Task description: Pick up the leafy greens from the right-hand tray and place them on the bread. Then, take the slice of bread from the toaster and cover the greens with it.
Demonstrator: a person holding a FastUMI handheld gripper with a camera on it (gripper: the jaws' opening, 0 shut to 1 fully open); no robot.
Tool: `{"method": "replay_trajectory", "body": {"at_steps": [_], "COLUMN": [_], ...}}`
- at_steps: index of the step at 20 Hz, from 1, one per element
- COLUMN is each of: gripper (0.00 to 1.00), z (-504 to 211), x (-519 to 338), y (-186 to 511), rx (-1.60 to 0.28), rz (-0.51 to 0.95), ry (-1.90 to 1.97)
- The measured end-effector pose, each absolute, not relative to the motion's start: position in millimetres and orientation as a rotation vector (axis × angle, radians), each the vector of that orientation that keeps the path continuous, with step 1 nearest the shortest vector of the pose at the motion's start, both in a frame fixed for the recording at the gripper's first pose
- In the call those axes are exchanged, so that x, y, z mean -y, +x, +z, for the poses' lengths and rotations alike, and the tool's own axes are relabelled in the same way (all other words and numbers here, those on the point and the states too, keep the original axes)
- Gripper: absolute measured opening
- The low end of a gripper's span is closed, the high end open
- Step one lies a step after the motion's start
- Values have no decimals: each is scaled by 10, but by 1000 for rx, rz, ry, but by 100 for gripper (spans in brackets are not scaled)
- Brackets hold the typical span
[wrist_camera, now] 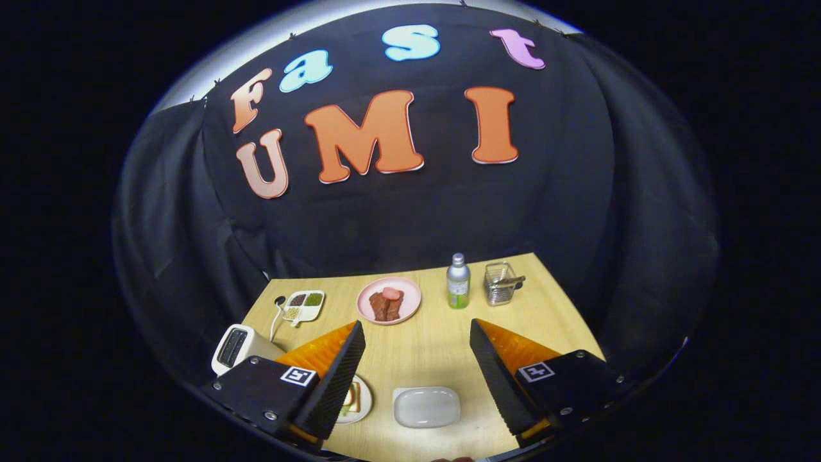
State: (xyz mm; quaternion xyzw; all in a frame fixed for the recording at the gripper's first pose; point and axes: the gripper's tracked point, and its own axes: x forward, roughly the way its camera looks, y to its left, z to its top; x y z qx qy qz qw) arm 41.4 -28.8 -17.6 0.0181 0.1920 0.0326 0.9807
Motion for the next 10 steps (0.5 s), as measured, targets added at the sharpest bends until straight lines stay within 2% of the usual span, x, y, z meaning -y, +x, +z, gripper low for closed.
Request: {"method": "replay_trajectory", "body": {"at_steps": [10], "gripper": [99], "z": [273], "x": [989], "y": [-12], "rx": [-102], "rz": [-22], "ry": [-24]}}
